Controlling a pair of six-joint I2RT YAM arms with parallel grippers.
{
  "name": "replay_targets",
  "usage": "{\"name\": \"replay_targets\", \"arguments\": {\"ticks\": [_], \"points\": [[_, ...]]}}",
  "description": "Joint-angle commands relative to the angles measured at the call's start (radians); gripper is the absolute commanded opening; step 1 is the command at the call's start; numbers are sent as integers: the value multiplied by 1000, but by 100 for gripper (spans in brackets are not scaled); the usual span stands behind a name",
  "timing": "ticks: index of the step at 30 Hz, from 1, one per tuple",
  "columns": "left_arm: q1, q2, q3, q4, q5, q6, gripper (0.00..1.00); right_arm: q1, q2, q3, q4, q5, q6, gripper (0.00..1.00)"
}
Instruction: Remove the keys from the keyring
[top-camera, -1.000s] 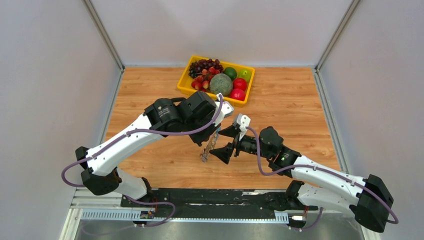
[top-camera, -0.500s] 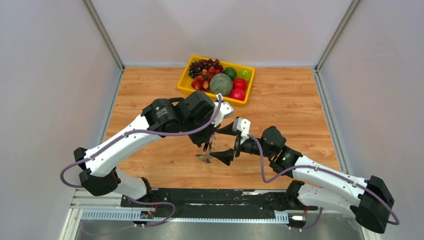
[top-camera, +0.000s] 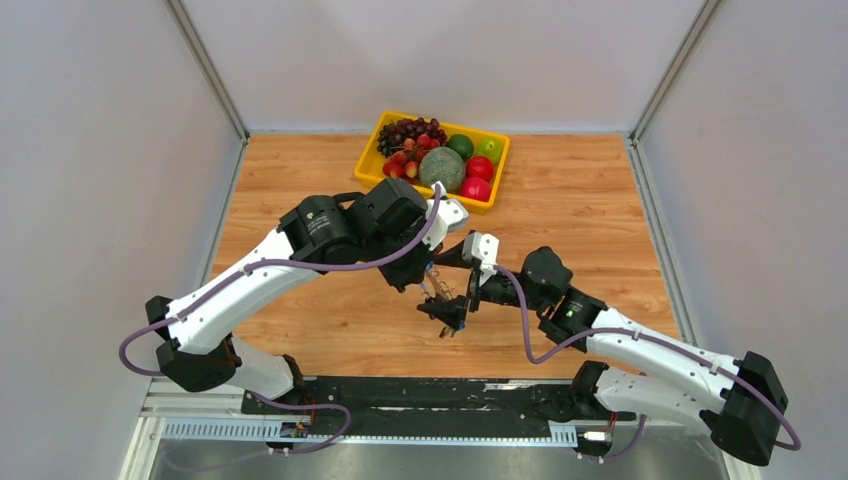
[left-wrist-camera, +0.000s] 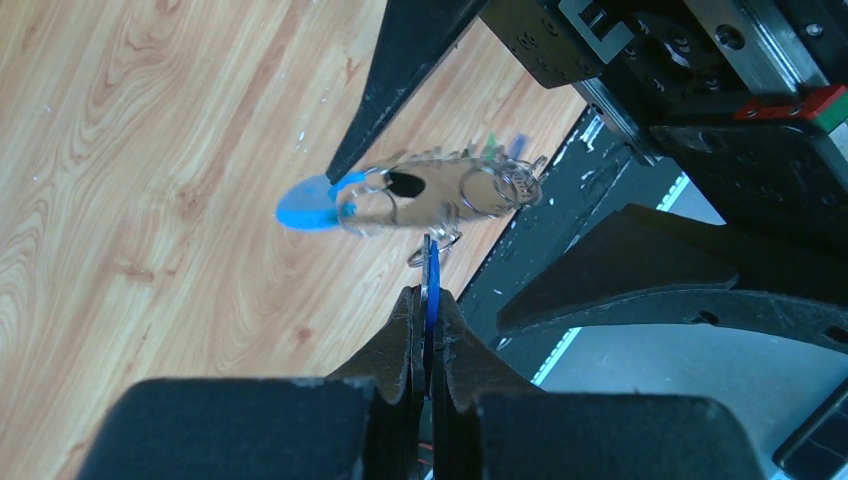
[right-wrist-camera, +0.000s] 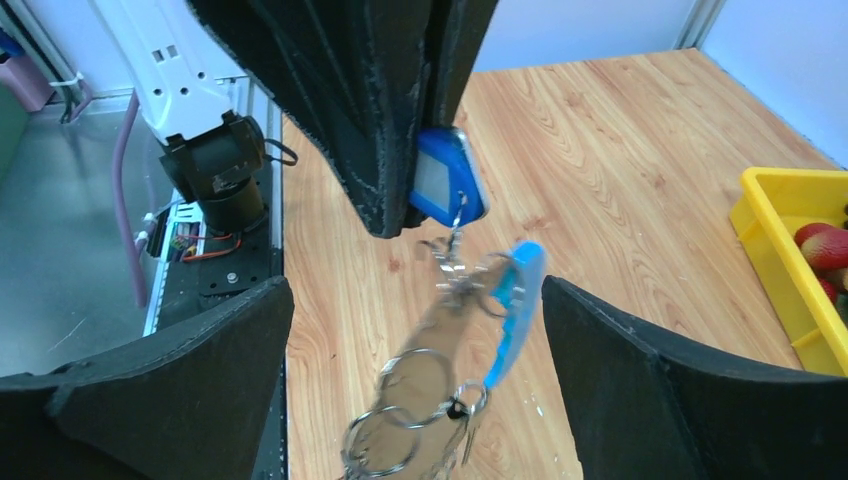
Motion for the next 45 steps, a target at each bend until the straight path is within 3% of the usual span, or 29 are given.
{"name": "replay_targets", "arguments": {"ticks": [1, 16, 30, 33, 39, 45], "points": [[1, -29, 50, 42, 8, -33, 0, 6, -23, 43, -35, 87, -8, 100], [1, -64, 23, 25, 36, -57, 0, 4, -139, -24, -89, 356, -20, 99], [1, -56, -8, -4, 131, -111, 0, 4, -172, -51, -93, 398, -26, 94], [18, -56, -31, 5, 194, -142, 0, 3, -167, -60, -93, 423, -24, 93], [154, -55, -112, 75, 404, -240, 0, 0, -137, -75, -81, 507, -2, 90], [257, -43, -199, 198, 574, -283, 0, -5, -153, -106, -28, 456, -8, 89]]}}
